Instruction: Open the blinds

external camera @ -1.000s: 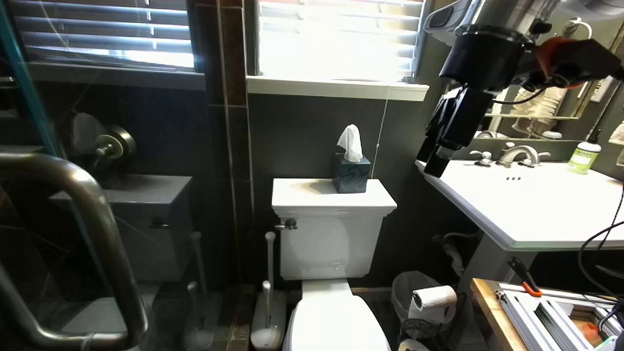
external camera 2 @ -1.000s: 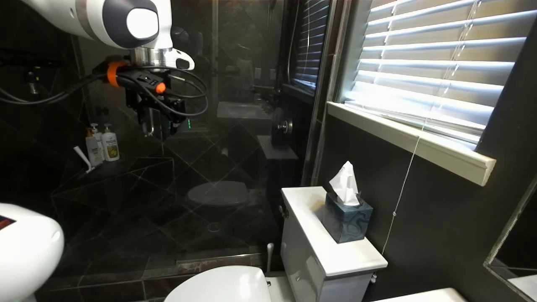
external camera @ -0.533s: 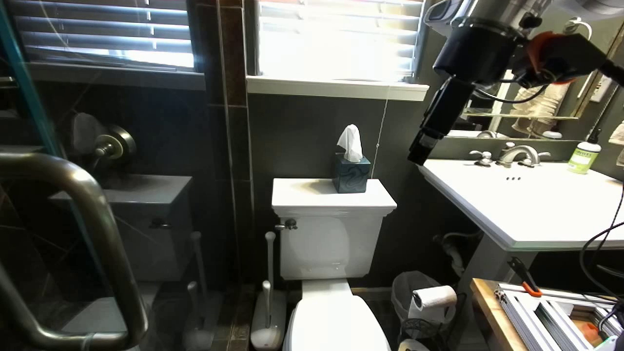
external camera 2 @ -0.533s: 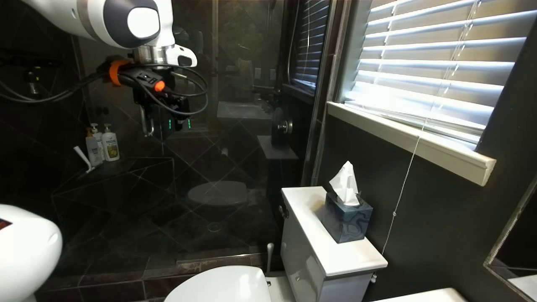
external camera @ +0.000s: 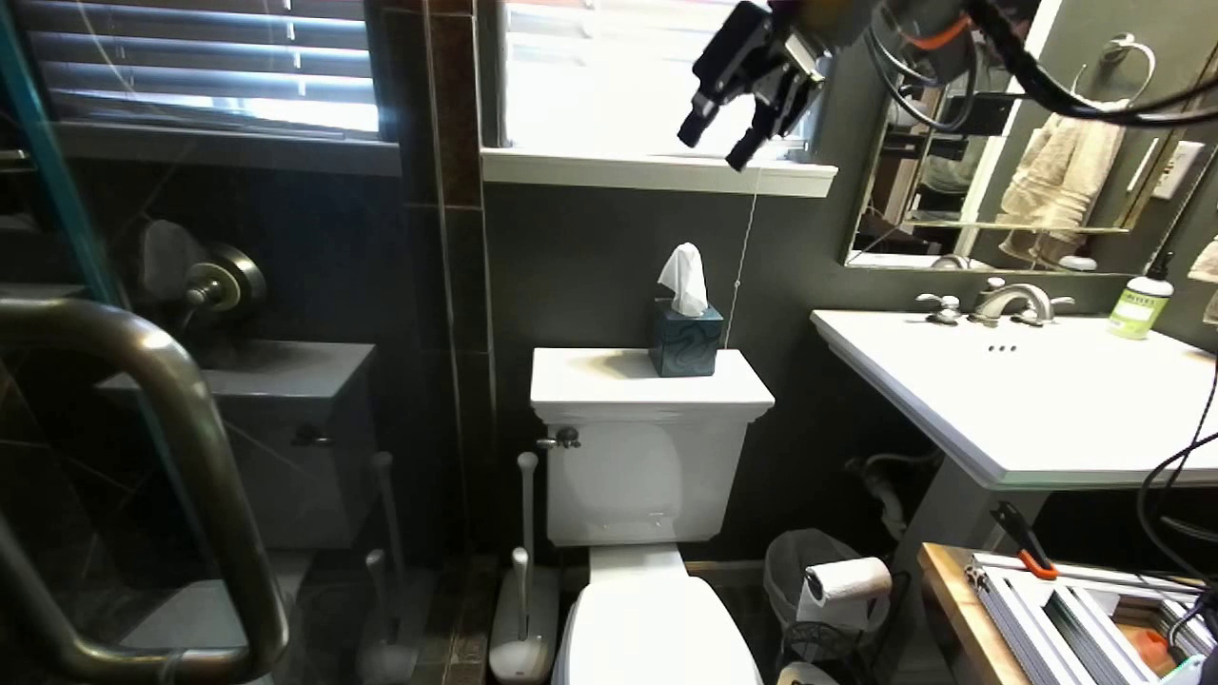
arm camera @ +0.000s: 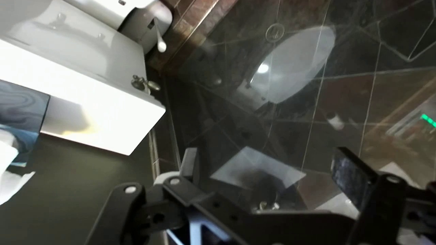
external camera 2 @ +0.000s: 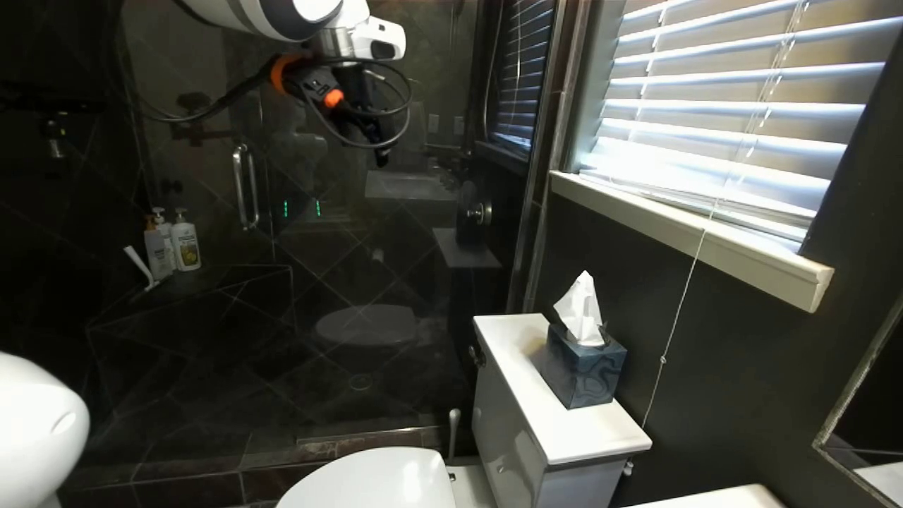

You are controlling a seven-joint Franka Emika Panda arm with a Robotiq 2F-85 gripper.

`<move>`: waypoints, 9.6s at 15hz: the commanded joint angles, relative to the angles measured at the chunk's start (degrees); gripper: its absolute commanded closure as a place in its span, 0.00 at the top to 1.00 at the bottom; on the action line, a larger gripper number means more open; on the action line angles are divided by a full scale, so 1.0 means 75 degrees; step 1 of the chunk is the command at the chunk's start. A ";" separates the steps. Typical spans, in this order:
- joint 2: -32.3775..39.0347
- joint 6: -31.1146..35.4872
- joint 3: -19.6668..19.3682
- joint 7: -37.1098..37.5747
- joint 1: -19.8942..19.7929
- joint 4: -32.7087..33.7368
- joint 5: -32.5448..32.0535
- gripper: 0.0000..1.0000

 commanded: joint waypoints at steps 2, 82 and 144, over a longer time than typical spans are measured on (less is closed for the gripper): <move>0.1101 0.0470 -0.0345 0.0735 -0.0624 0.1642 -0.0114 1.00; 0.5393 0.4862 -0.3047 0.3710 -0.3118 0.4667 -0.8794 0.00; 0.2316 0.2363 -0.1479 -0.2209 -0.1011 0.2721 0.1425 0.00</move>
